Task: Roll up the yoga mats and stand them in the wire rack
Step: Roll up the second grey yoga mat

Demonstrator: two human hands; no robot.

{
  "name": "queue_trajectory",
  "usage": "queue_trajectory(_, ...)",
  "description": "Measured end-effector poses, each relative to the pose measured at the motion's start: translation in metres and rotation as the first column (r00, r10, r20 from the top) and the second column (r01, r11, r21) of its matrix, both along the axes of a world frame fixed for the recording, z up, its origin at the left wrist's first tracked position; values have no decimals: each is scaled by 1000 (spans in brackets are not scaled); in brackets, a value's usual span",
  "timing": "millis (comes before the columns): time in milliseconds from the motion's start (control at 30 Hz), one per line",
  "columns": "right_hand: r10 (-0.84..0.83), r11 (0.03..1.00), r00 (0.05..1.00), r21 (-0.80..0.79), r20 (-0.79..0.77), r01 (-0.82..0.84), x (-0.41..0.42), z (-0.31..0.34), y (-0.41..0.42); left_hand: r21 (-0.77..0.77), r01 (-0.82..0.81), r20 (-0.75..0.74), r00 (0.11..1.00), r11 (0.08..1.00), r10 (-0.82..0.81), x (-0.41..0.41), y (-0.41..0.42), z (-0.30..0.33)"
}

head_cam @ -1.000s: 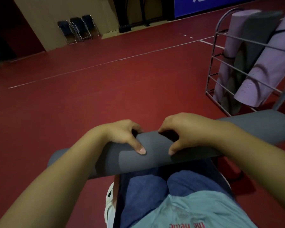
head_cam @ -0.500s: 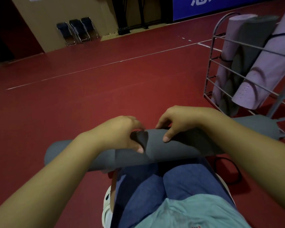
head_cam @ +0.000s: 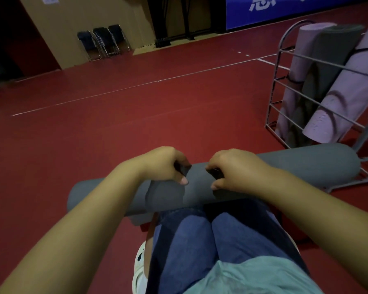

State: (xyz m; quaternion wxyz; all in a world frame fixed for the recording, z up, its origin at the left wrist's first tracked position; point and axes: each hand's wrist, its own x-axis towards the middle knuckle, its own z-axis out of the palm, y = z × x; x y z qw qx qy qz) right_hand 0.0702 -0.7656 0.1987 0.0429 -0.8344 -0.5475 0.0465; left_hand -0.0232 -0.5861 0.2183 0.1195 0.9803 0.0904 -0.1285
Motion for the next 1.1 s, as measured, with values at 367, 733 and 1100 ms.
queue_trajectory(367, -54, 998, 993, -25, -105, 52, 17, -4, 14, 51, 7, 24, 1000, 999, -8, 10, 2, -1)
queue_trajectory(733, -36, 984, 959, -177, -282, -15, 58, 10, 39, 365, 21, 75, 996, 931, -52, -12, -19, -20)
queue_trajectory(1100, 22, 959, 999, -284, -24, -28, 52, -16, 60, 513, 10, 49, 998, 858, -41, 9, -8, -39)
